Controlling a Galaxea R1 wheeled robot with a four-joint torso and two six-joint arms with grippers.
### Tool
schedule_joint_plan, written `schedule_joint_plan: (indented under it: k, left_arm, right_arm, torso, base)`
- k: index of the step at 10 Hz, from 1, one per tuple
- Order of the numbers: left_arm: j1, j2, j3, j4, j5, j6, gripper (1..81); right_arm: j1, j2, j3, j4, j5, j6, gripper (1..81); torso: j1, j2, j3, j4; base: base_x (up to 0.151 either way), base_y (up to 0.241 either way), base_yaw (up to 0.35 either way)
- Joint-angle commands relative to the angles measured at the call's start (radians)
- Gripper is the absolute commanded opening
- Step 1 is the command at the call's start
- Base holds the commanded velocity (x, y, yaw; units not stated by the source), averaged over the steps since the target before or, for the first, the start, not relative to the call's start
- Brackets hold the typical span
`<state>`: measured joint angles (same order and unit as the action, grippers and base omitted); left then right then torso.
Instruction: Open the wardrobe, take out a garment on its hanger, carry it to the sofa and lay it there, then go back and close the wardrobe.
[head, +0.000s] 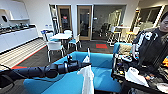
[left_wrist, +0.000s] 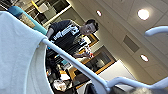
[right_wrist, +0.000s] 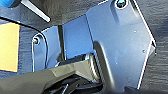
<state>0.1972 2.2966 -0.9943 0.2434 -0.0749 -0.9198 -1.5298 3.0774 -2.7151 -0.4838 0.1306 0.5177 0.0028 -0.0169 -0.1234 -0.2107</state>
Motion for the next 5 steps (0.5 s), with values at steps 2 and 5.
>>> schedule_joint_plan:
  k: [2, 5]
  left_arm:
    - [-0.155, -0.002, 0.029, 0.030, -0.052, 0.006, 1.0]
    - [-0.152, 0.003, 0.032, 0.031, -0.052, 0.006, 1.0]
  right_arm:
    - [0.033, 0.002, 0.002, -0.004, -0.043, -0.002, 81.1]
    - [0.033, 0.002, 0.002, -0.004, -0.043, -0.002, 81.1]
  torso:
    - [0.000, 0.000, 0.000, 0.000]
    - [0.000, 0.000, 0.000, 0.000]
  base:
    - [0.000, 0.000, 0.000]
    - [0.022, 0.000, 0.000]
